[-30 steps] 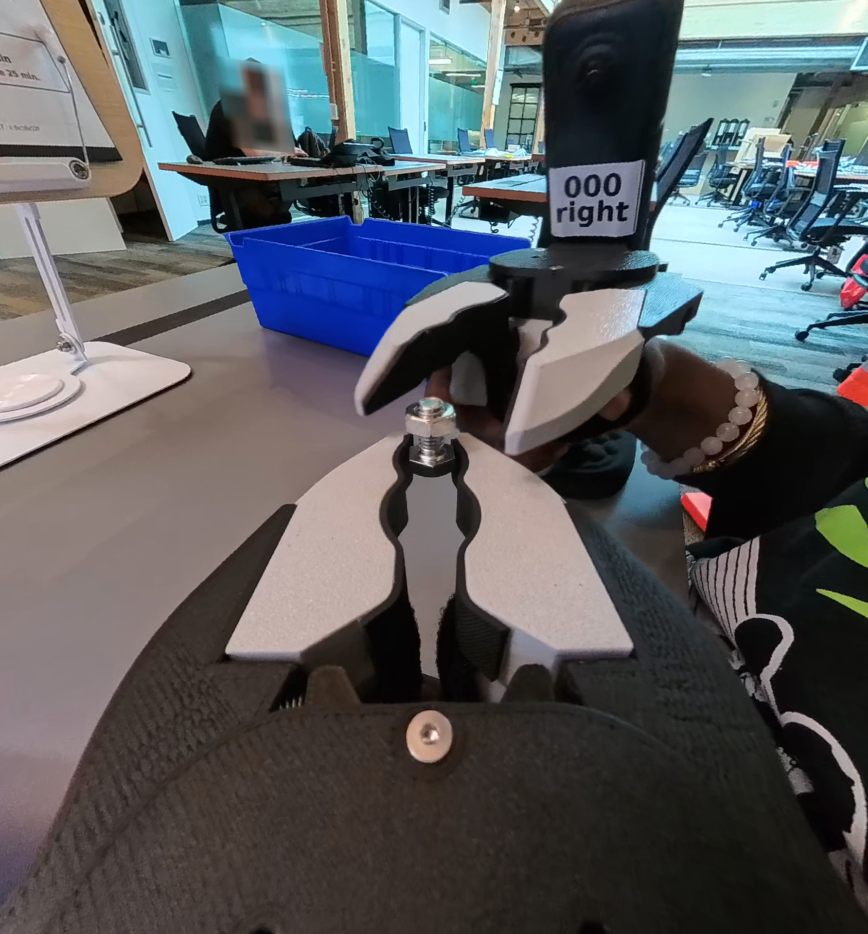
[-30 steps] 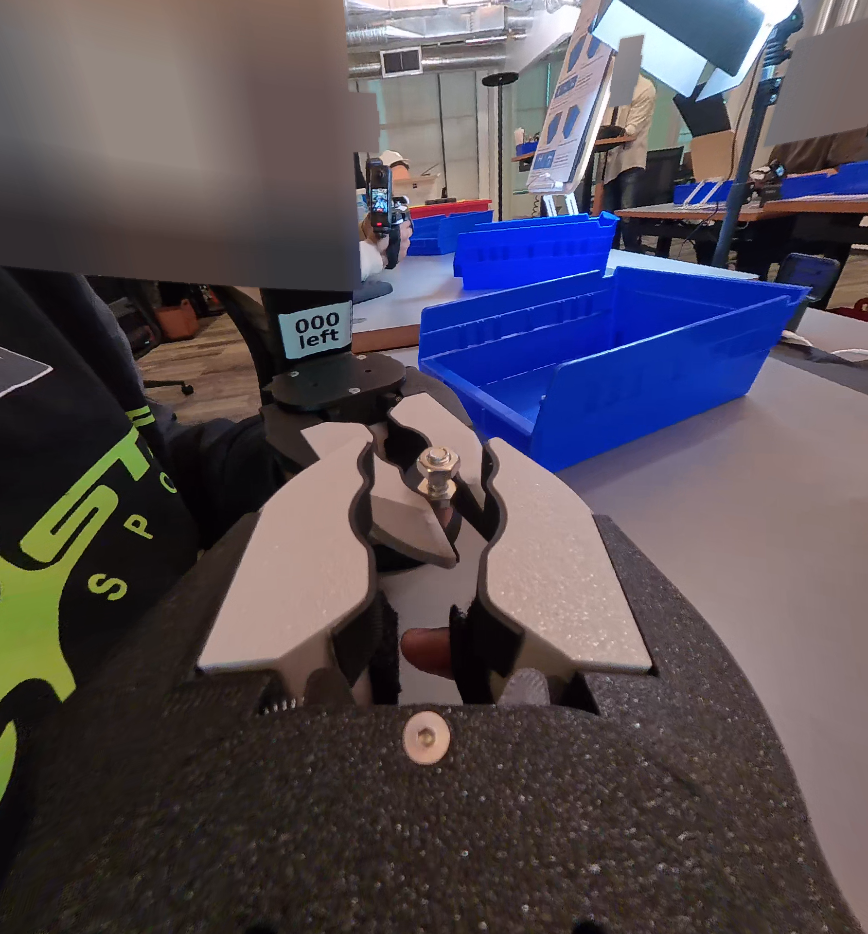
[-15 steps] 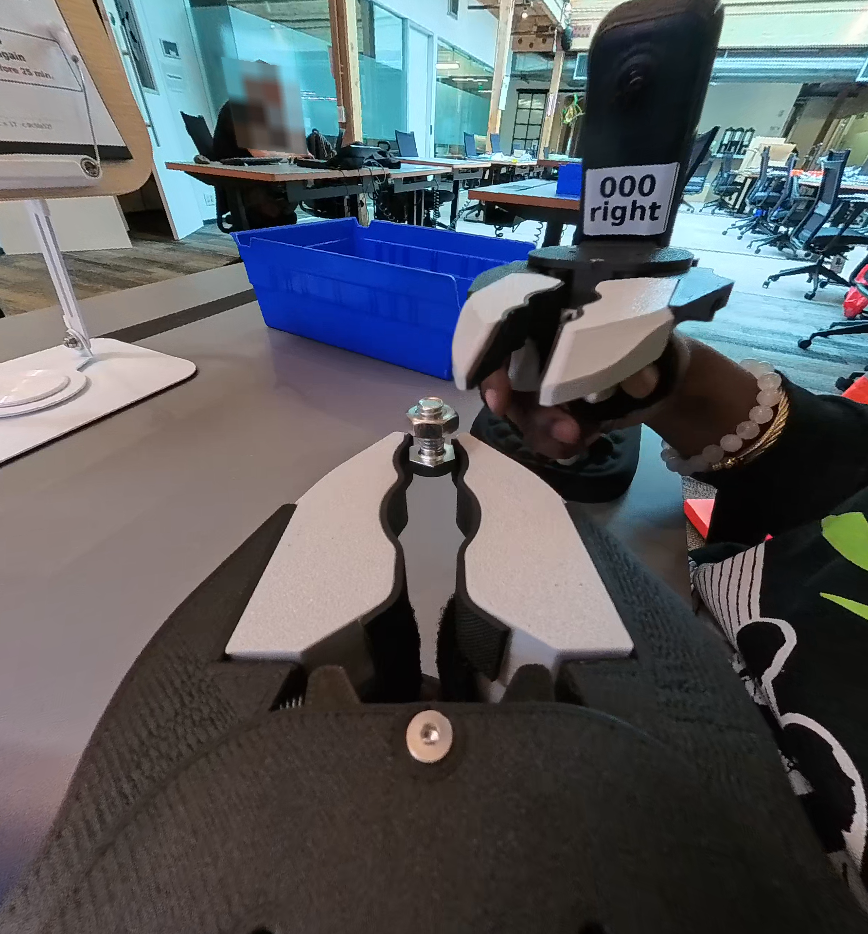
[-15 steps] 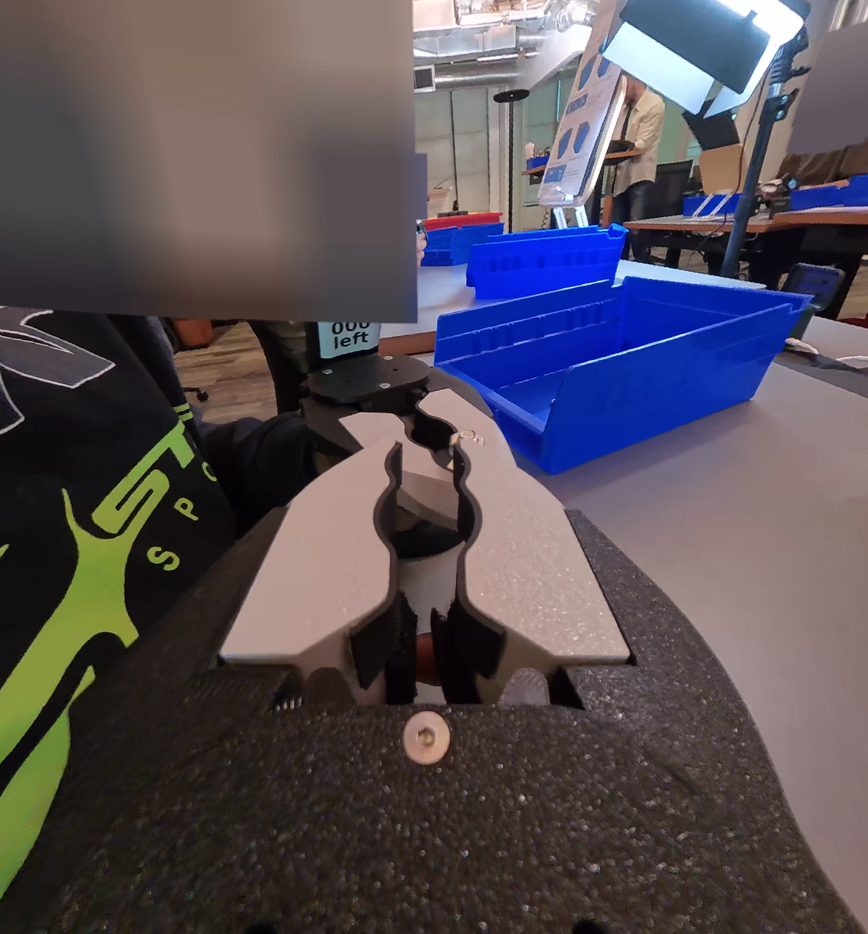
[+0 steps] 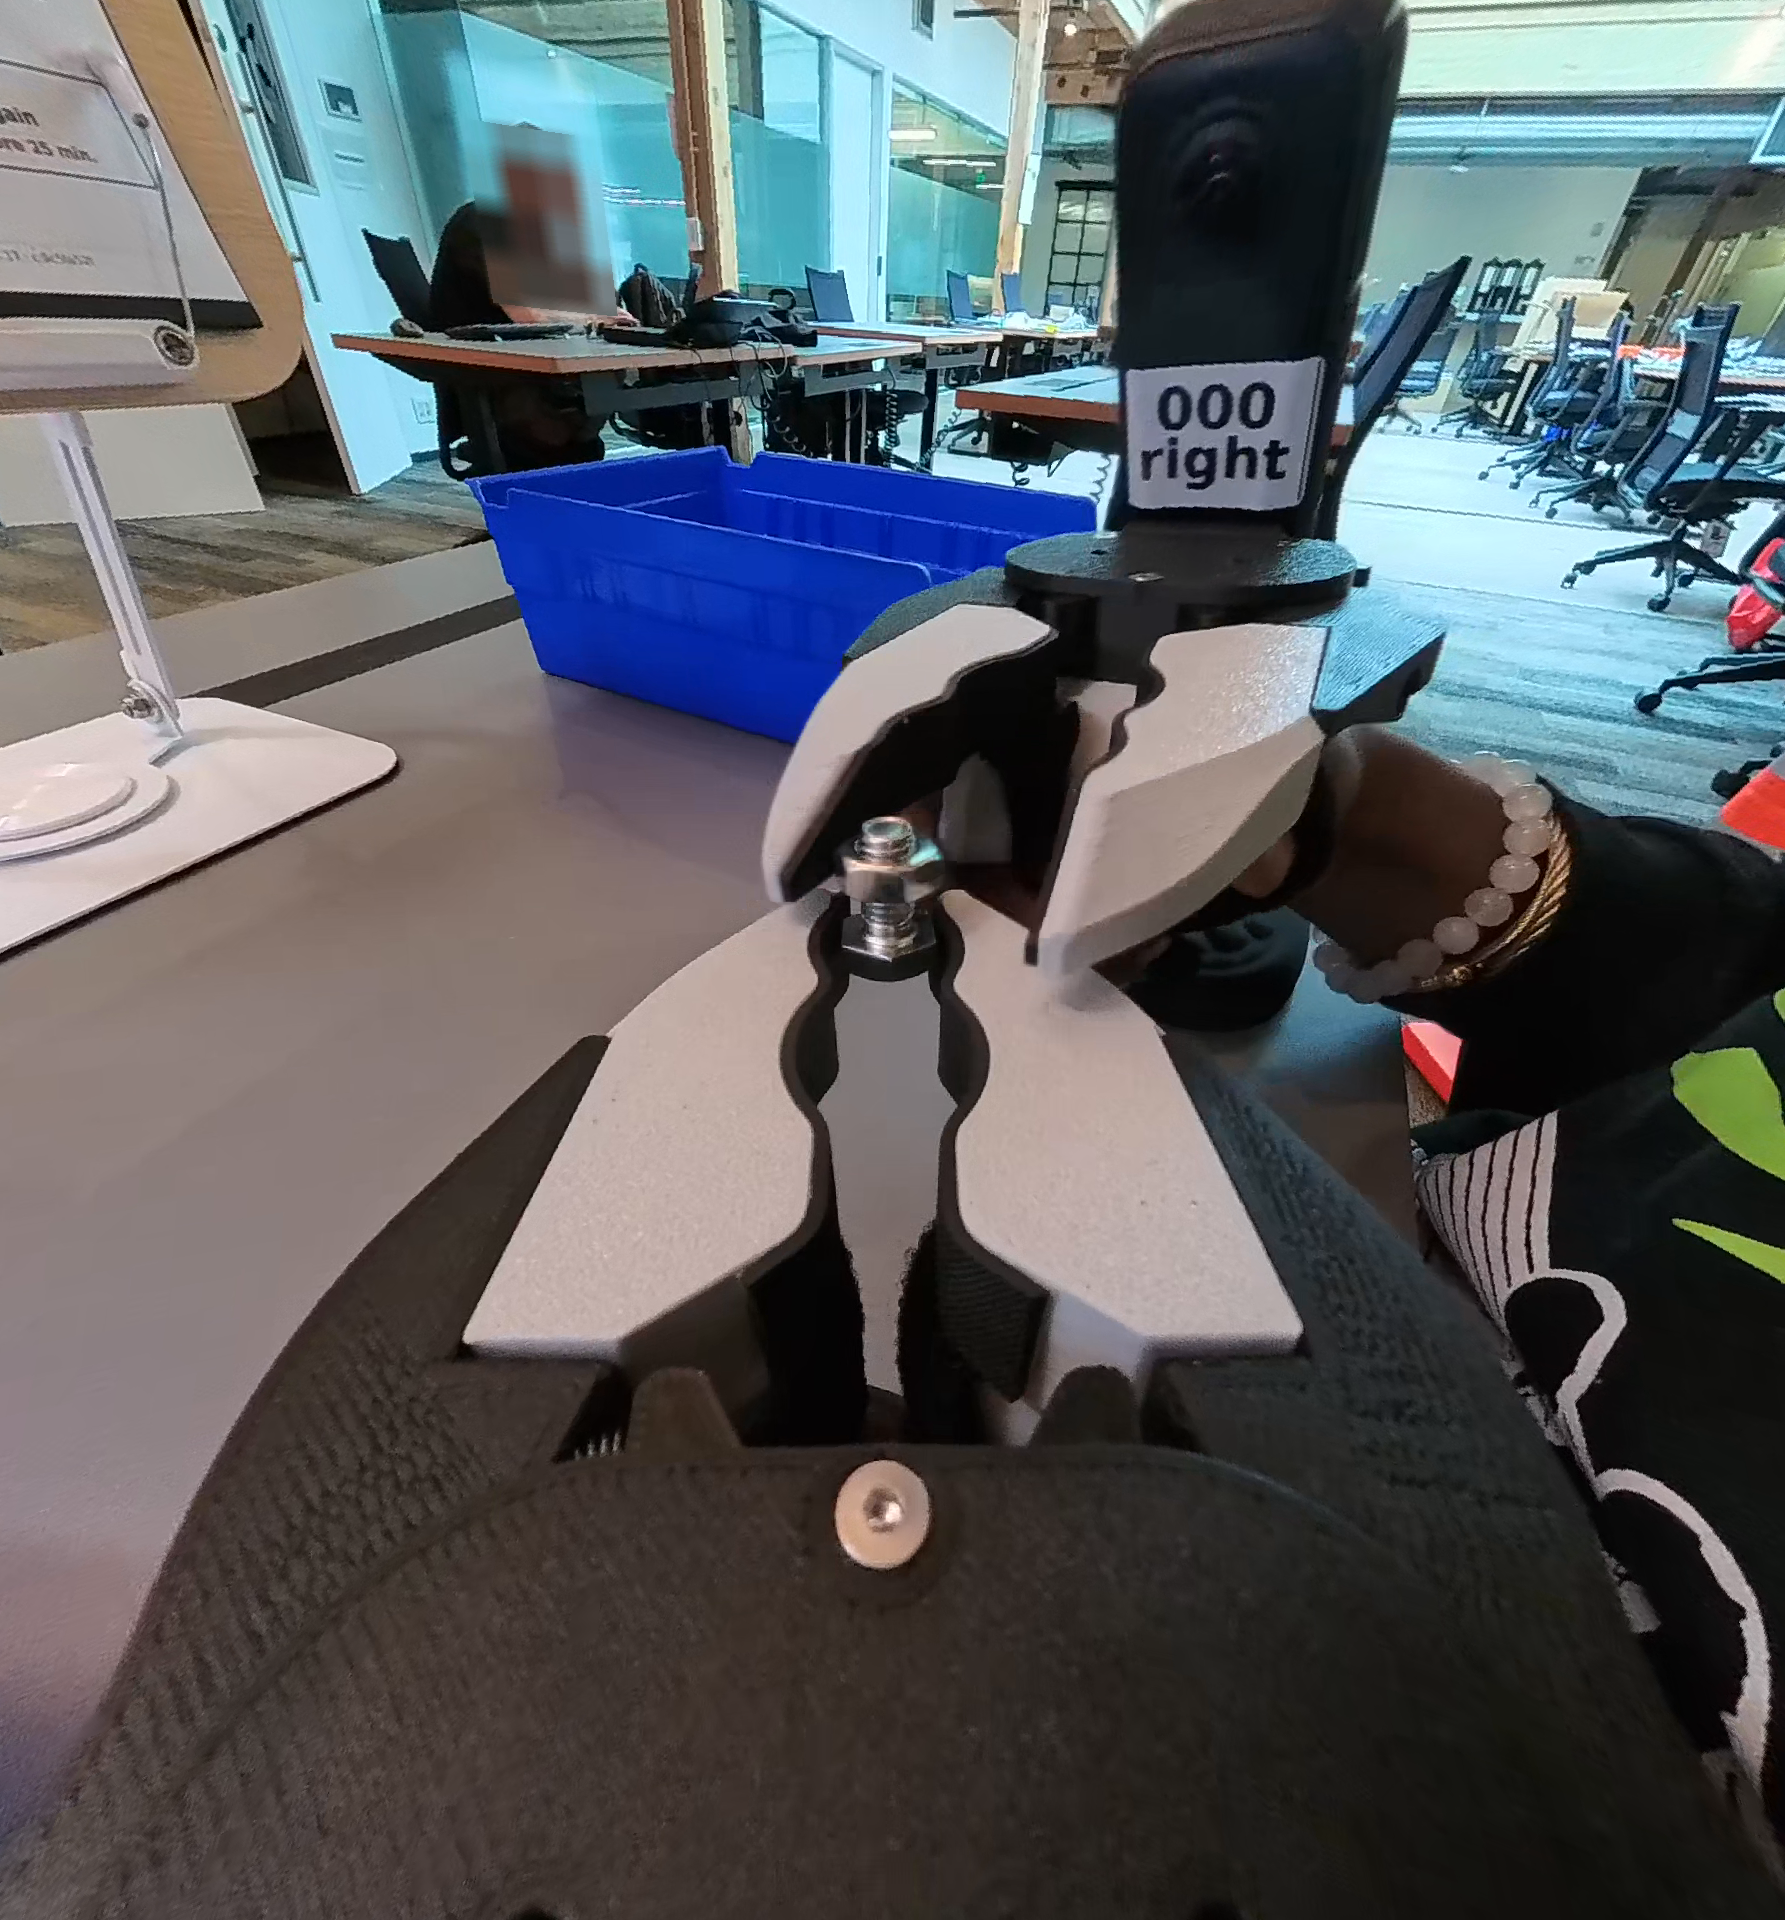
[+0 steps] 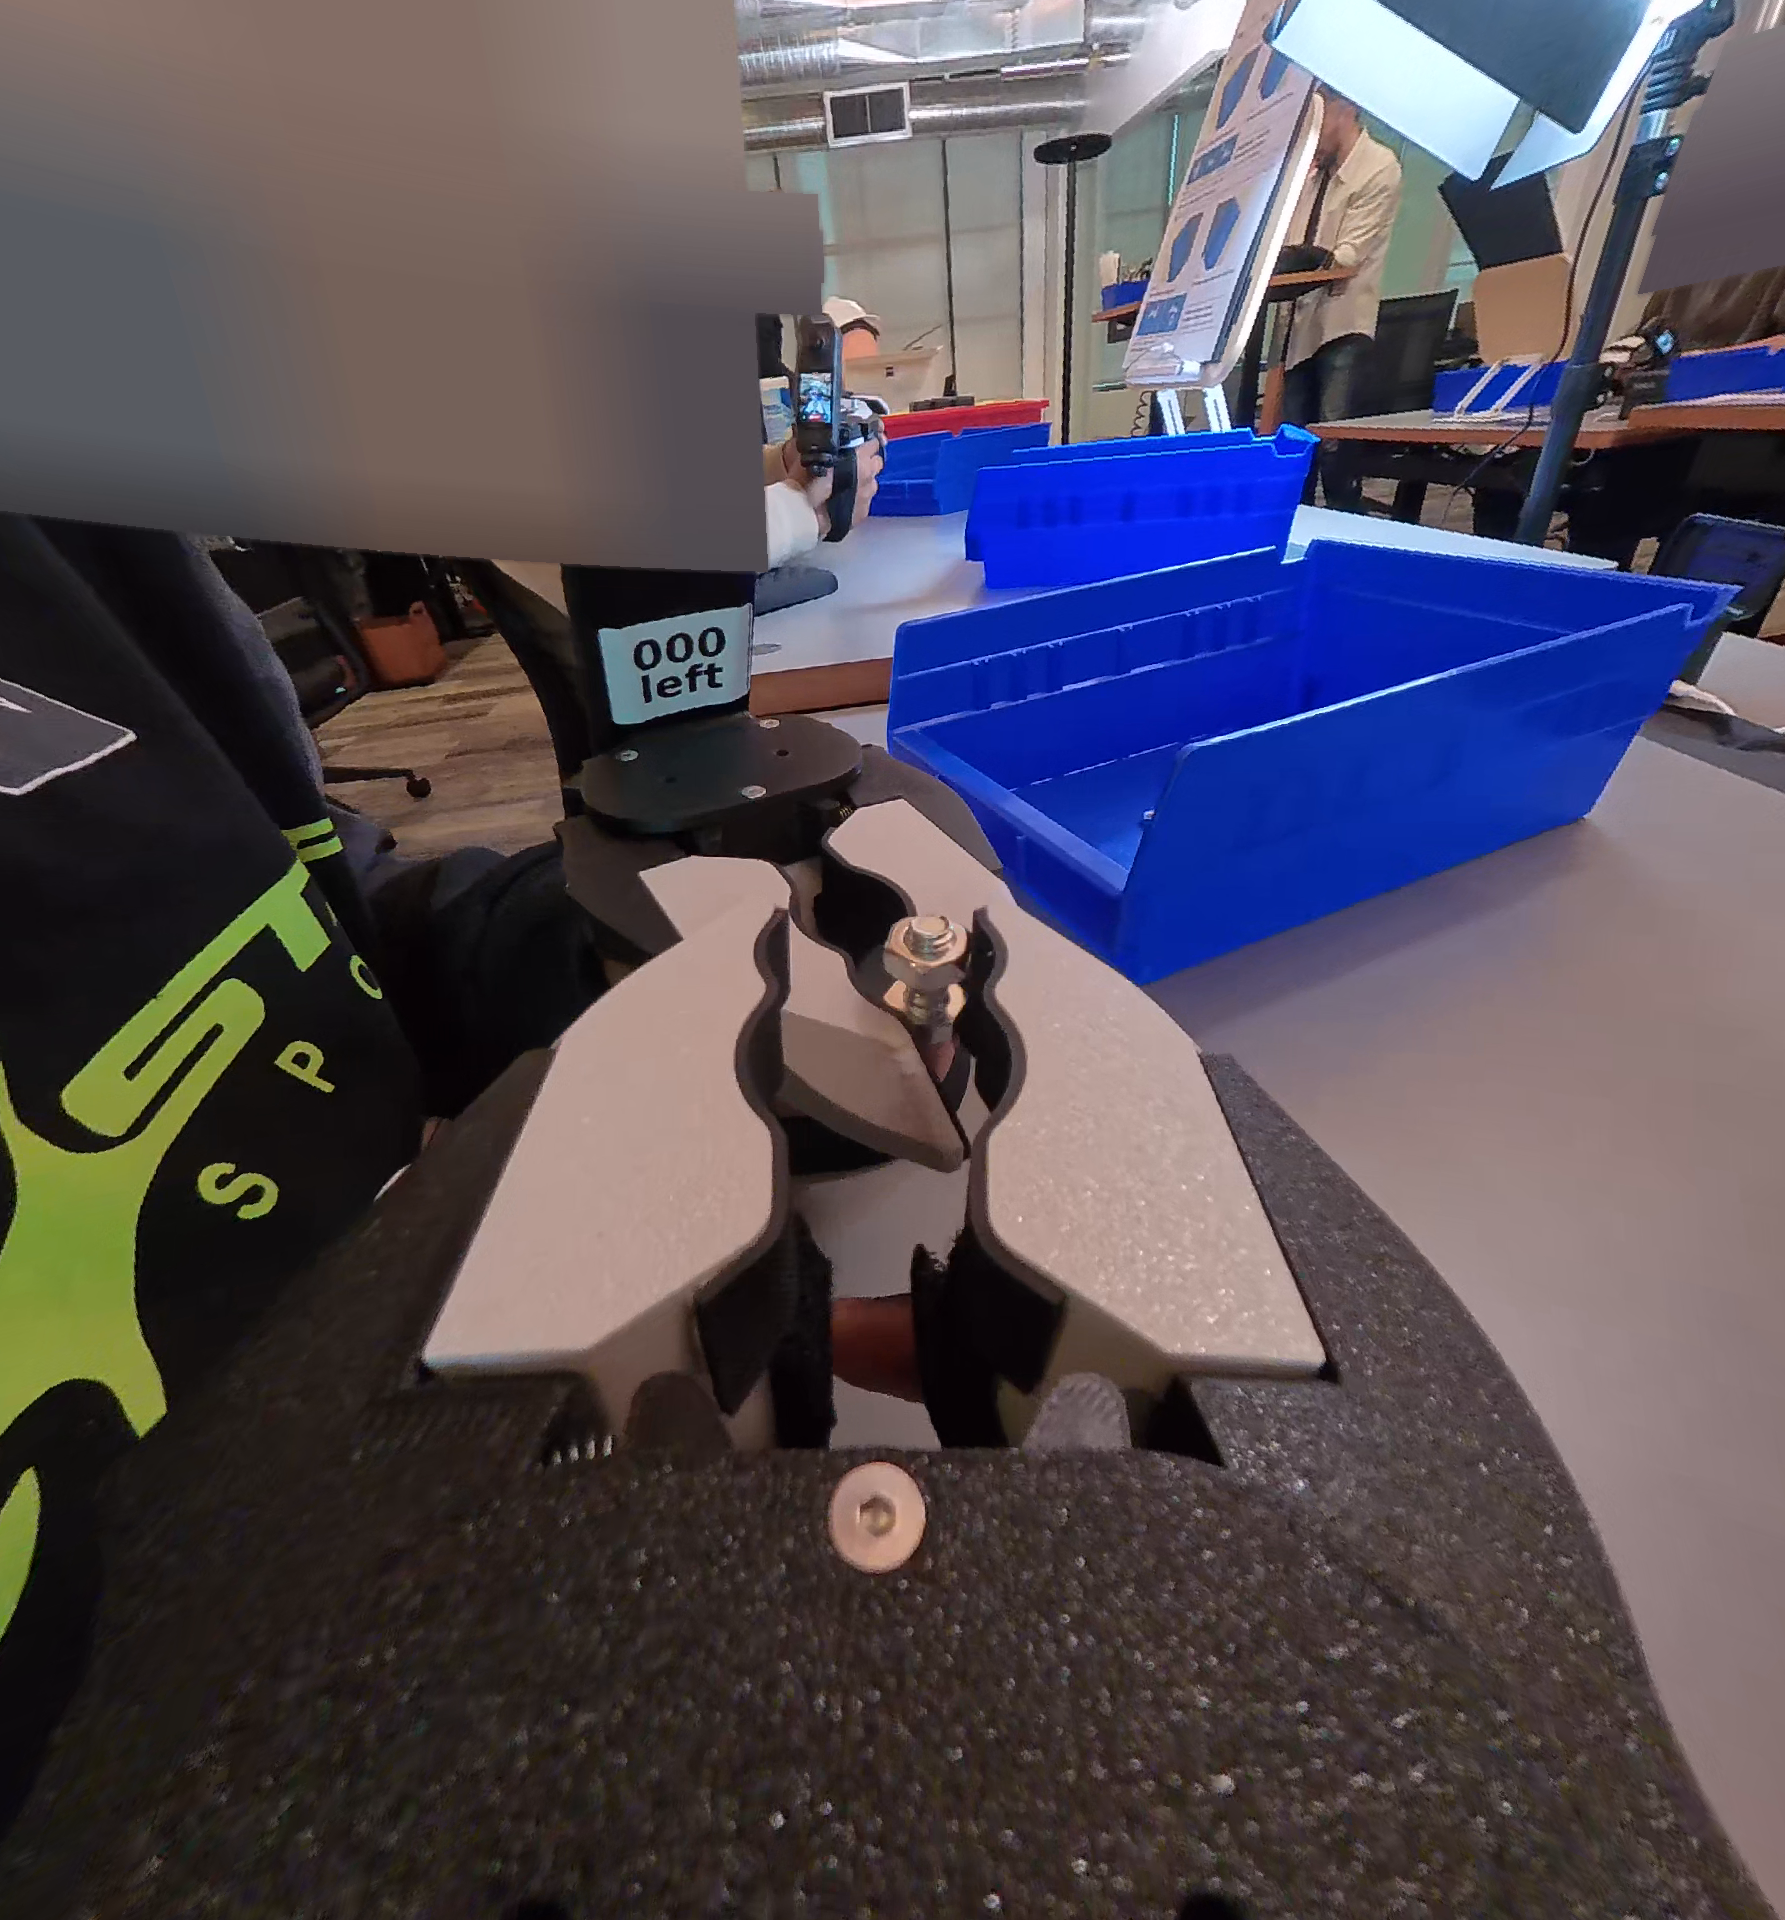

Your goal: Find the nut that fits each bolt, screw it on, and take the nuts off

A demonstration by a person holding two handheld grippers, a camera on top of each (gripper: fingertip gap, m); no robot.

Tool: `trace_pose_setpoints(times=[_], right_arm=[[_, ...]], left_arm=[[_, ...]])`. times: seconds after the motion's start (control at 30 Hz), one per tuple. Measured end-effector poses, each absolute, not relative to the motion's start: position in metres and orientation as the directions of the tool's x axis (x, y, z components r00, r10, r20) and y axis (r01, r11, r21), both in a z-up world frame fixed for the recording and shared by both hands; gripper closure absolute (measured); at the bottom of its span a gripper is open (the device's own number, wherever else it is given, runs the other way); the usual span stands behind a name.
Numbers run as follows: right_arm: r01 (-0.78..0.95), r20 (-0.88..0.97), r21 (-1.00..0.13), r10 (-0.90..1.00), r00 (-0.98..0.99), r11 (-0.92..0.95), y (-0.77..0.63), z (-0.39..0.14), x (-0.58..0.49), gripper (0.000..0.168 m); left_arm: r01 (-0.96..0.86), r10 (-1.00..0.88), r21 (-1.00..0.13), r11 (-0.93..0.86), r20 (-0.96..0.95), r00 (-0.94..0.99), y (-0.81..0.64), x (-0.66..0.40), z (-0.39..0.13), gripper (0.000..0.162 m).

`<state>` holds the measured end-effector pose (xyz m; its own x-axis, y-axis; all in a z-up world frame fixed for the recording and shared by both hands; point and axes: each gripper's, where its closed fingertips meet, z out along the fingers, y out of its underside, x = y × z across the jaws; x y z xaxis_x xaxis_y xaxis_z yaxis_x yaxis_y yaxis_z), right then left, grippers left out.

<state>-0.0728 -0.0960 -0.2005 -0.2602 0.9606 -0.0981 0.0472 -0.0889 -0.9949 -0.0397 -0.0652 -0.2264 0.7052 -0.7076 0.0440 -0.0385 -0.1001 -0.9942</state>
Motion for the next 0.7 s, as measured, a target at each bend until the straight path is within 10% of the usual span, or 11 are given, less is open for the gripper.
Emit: trace_pose_setpoints(times=[0.7], right_arm=[[0.037,-0.099,-0.995,0.962,-0.254,-0.092,-0.093,-0.200,-0.073,0.134]], left_arm=[[-0.048,-0.709,-0.994,-0.100,0.037,0.704,-0.050,-0.047,-0.228,0.147]])
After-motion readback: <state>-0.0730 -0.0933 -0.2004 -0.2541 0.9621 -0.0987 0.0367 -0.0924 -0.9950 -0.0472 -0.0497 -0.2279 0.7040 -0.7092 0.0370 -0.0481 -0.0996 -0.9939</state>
